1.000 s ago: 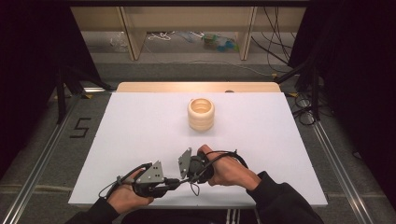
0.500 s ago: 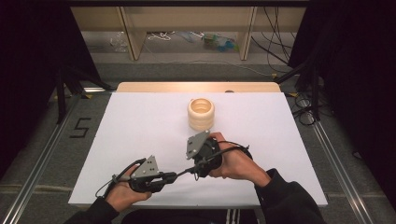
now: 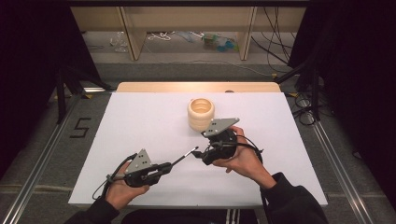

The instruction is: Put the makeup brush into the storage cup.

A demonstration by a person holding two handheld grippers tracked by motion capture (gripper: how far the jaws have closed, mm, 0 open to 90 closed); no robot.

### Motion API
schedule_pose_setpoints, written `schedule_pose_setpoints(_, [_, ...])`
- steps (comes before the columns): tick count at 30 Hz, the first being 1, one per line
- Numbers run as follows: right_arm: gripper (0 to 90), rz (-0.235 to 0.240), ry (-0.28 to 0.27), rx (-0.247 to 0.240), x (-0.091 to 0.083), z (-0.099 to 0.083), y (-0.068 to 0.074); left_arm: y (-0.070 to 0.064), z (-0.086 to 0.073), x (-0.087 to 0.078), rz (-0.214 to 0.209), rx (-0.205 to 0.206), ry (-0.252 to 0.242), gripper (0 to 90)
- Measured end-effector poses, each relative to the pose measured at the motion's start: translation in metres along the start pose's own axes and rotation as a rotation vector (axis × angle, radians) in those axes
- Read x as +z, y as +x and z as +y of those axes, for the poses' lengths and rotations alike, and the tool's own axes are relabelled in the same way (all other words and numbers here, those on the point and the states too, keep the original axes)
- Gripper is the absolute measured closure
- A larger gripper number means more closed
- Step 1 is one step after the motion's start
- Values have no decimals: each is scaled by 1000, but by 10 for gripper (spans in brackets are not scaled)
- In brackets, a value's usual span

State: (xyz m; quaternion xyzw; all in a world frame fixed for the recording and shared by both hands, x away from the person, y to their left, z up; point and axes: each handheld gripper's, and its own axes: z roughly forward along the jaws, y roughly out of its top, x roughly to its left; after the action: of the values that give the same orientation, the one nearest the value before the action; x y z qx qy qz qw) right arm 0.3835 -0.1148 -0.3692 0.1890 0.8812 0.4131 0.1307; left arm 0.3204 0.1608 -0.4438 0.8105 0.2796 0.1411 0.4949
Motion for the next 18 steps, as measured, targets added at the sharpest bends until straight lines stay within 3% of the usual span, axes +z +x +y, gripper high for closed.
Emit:
schedule_pose_setpoints(1, [286, 0, 0, 0, 0, 0, 0, 1, 0, 0, 8, 6, -8, 837])
schedule_pose_setpoints(2, [284, -8, -13, 10, -1, -2, -2, 0, 0, -1, 20, -15, -14, 836])
schedule_pose_setpoints(3, [266, -5, -31, 49, -4, -6, -5, 0, 0, -1, 22, -14, -17, 836])
schedule_pose_setpoints(4, [266, -5, -31, 49, -4, -6, -5, 1, 0, -1, 31, -9, -22, 836])
schedule_pose_setpoints(6, [226, -8, -44, 91, -6, -11, -9, 1, 0, -1, 43, -34, -45, 836])
schedule_pose_setpoints(10, [205, -15, -50, 128, -4, -18, -10, 2, 1, -3, 63, -28, -69, 836])
schedule_pose_setpoints(14, [191, 8, -66, 163, -2, -23, -11, 1, 1, -3, 74, -68, -102, 836])
schedule_pose_setpoints(18, [189, 19, -78, 192, 2, -27, -12, 2, 1, -4, 90, -68, -119, 836])
